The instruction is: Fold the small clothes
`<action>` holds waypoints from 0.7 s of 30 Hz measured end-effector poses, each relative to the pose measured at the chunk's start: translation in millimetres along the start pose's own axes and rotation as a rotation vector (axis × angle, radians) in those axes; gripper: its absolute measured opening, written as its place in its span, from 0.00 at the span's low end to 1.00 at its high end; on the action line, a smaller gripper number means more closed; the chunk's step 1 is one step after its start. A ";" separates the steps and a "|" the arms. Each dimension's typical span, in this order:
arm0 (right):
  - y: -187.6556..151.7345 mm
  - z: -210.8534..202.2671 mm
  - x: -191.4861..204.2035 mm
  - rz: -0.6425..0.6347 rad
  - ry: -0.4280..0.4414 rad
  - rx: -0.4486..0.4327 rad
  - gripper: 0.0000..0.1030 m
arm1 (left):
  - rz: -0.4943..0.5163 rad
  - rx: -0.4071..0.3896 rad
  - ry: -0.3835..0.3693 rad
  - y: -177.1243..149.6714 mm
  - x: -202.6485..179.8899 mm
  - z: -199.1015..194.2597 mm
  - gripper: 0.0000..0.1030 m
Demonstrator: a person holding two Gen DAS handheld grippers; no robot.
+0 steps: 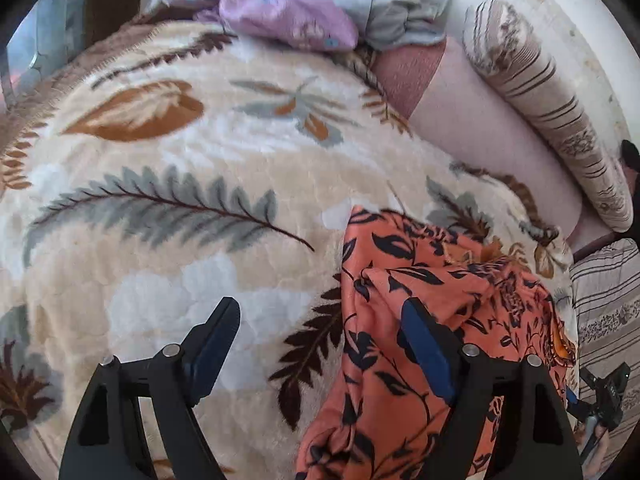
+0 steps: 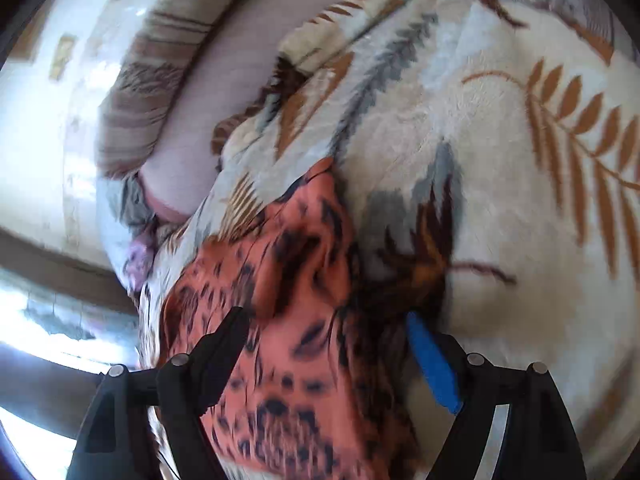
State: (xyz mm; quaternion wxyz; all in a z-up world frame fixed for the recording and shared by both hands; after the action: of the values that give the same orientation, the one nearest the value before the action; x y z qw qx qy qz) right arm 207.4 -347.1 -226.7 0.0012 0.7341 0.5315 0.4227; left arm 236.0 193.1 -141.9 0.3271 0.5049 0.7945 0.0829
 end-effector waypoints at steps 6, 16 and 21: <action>-33.8 -3.2 8.3 -0.153 -0.058 0.094 0.81 | 0.075 0.061 -0.044 -54.0 -6.5 -14.0 0.88; -20.9 -38.8 82.1 -0.347 -0.134 0.117 0.18 | 0.213 0.126 -0.009 -50.2 -80.0 -35.8 0.16; -52.5 -102.4 83.6 -0.326 -0.060 0.121 0.18 | 0.208 0.127 -0.062 -89.5 -54.0 -100.8 0.19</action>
State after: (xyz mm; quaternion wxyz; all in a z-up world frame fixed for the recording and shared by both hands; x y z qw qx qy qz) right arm 109.3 -304.7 -132.8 0.0414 0.6491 0.6678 0.3621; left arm 123.2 124.3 -81.9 0.3086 0.6065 0.7310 0.0502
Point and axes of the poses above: each gripper's, at about its wrist camera, not at the fingertips, and z roughly the way its jaws point, x to its left, y to its top, the point moved 4 cm from there along z, roughly the way its jaws point, and after that the axes turned 10 degrees about -z, right-handed, at the moved point
